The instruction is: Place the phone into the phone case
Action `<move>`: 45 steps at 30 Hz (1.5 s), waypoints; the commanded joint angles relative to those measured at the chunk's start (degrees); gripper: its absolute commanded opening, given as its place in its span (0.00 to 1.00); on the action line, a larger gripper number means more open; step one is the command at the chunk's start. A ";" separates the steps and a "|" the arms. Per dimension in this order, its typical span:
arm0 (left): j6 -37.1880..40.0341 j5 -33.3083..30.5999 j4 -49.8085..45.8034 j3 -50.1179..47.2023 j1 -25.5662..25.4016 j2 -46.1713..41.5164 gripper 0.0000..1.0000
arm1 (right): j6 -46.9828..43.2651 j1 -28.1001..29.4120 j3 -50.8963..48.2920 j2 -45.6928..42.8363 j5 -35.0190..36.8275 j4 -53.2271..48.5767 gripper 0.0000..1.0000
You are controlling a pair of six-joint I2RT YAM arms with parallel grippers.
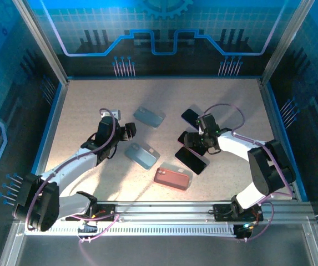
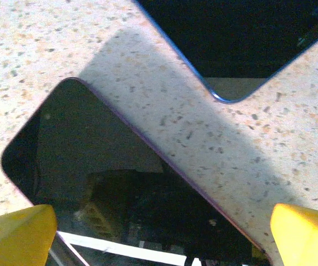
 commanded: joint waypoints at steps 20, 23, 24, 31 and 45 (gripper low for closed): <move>0.21 0.74 -1.72 3.37 -0.36 1.80 0.78 | -5.65 8.02 11.58 10.36 7.28 -7.42 1.00; 0.50 0.34 -1.90 3.17 -0.34 1.15 0.78 | -5.17 8.02 12.67 11.43 10.06 -8.76 1.00; 0.64 0.27 -1.93 3.15 -0.36 1.11 0.78 | -5.03 8.02 13.10 11.76 10.76 -9.07 1.00; 0.94 0.18 -2.39 3.43 -0.36 0.84 0.78 | -4.21 7.46 15.88 14.60 12.36 -10.38 1.00; 0.87 0.00 -3.13 3.26 -0.36 0.15 0.78 | -4.25 3.73 12.81 9.94 3.23 -8.30 1.00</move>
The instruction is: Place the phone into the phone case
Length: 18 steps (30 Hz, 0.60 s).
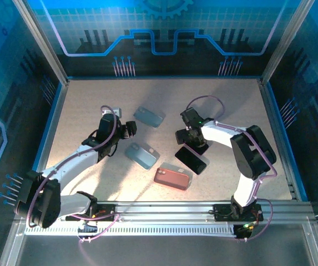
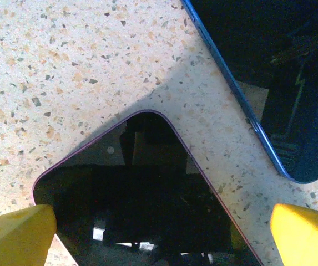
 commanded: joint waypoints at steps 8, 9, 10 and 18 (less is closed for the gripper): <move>0.23 0.47 -0.33 0.48 -0.31 -1.52 0.78 | -1.28 -4.46 -5.30 -6.65 -10.31 1.09 1.00; 0.13 0.59 -0.31 0.43 -0.36 -1.42 0.78 | -1.55 -4.45 -5.39 -6.57 -10.59 1.17 1.00; 0.01 0.71 -0.26 0.57 -0.36 -1.43 0.78 | -1.90 -4.26 -5.32 -6.39 -10.80 1.03 1.00; 0.05 0.66 -1.10 0.96 -0.36 -1.78 0.78 | -3.27 -2.40 -3.78 -3.40 -8.61 -0.37 1.00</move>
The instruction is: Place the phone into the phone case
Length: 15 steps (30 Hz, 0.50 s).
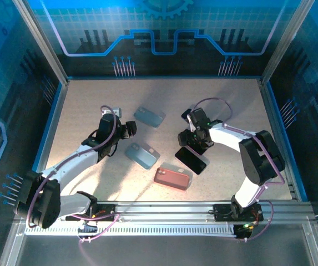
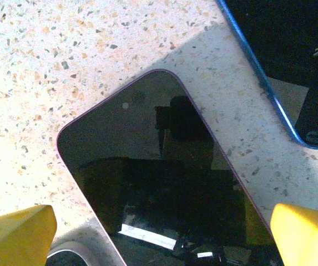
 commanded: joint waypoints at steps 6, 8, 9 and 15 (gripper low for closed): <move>0.29 0.32 -1.48 0.83 -0.36 -2.31 0.78 | -1.03 0.89 2.43 4.40 4.22 -3.06 1.00; 0.43 0.29 -1.63 0.76 -0.41 -2.58 0.78 | -0.77 0.85 2.73 4.89 5.36 -3.27 1.00; 0.44 0.19 -1.63 0.74 -0.36 -2.60 0.78 | -0.52 0.85 2.92 5.13 6.02 -3.36 1.00; 0.41 0.30 -1.54 0.82 -0.39 -2.64 0.78 | 2.11 0.16 5.07 6.81 7.56 -4.96 1.00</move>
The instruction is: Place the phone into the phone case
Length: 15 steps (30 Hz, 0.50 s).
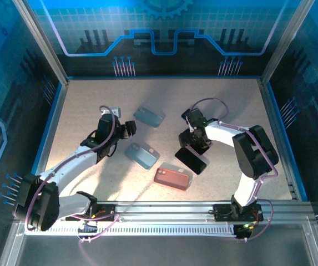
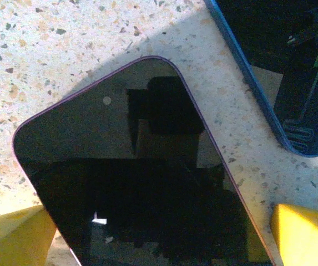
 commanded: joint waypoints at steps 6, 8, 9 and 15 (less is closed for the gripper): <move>0.60 0.17 -0.92 0.77 -0.40 -1.31 0.78 | 6.32 -1.92 2.72 1.65 1.25 -4.04 0.89; 0.60 0.14 -0.97 0.75 -0.34 -1.30 0.78 | 7.55 -2.33 2.99 1.38 0.84 -4.85 0.89; 0.69 0.15 -0.92 0.64 -0.36 -1.29 0.78 | 7.99 -2.49 2.88 1.13 0.69 -5.14 0.89; 0.59 0.12 -0.99 0.42 -0.36 -1.31 0.78 | 7.72 -2.66 0.97 -1.54 -2.52 -5.29 0.97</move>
